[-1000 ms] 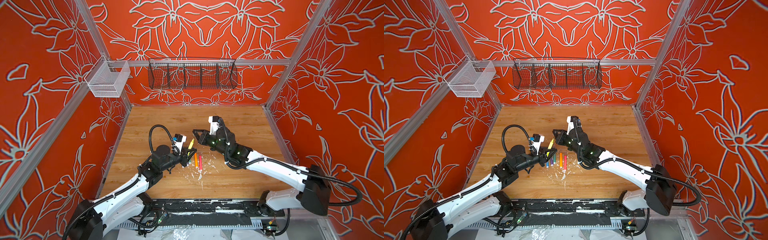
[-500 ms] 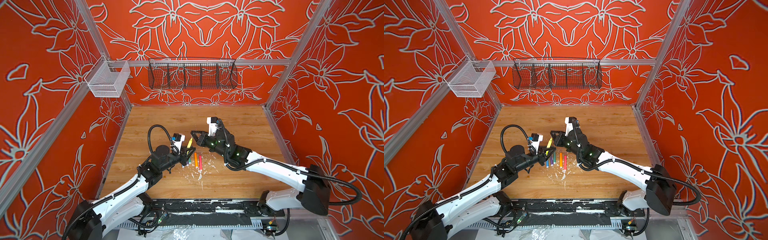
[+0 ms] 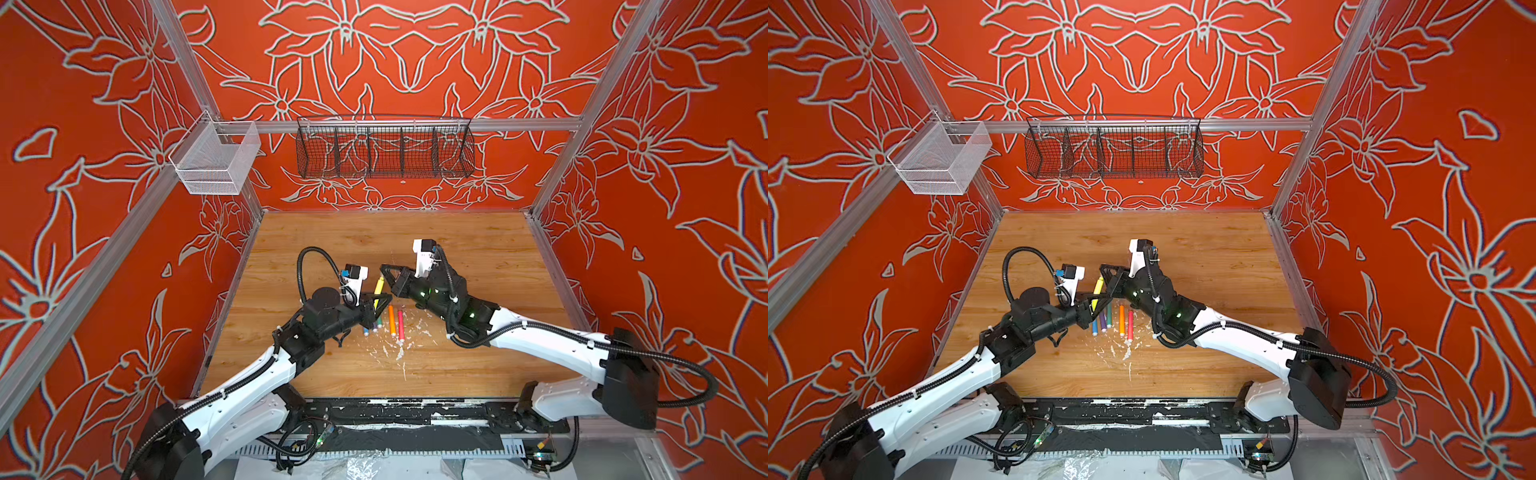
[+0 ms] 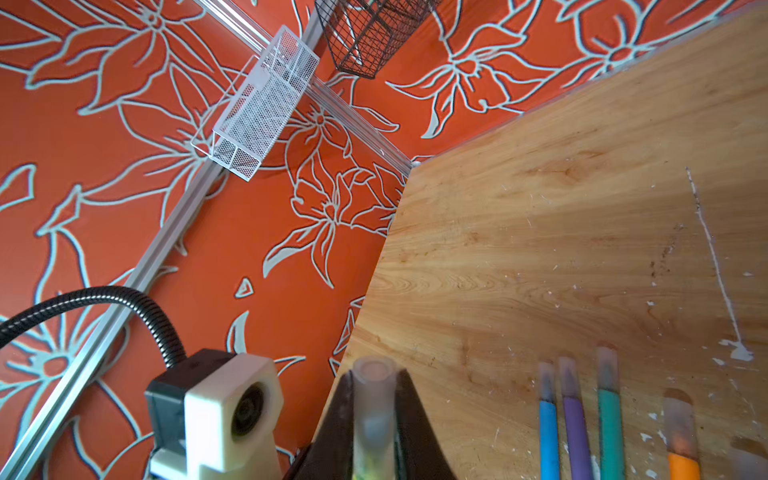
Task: Insert the pens into the pen caps
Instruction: 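Lower the cap onto the yellow marker tip with the right gripper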
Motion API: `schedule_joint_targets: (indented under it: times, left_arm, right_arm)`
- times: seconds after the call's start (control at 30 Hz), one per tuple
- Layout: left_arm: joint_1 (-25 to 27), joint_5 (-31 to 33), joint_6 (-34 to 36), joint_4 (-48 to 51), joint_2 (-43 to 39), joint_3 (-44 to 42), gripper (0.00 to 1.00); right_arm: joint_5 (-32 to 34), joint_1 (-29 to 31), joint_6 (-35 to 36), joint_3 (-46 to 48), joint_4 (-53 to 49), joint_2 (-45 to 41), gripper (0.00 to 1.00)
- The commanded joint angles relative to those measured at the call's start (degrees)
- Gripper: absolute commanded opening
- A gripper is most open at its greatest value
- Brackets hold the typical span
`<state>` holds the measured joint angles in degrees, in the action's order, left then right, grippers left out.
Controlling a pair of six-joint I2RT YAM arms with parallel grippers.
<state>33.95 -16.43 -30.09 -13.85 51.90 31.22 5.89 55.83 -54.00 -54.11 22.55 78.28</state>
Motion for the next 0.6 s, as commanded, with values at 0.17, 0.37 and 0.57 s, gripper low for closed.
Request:
schedule_joint_targets:
  times: [0.17,0.37,0.57]
  left_arm:
    - [-0.6,-1.0,-7.5,-5.0,1.5,7.6,0.0]
    - [-0.6,-6.1,-6.9,-6.3,1.1,8.8,0.0]
    - [-0.6,-6.6,-4.7,-5.1,-0.8,8.7,0.0]
  right_arm:
    - [-2.8,5.9,2.3,1.8,-0.4,-0.9,0.0]
    - [-2.4,7.9,3.9,2.8,-1.1,-2.8,0.04]
    - [-2.6,8.5,5.0,3.6,-2.3,-5.8,0.21]
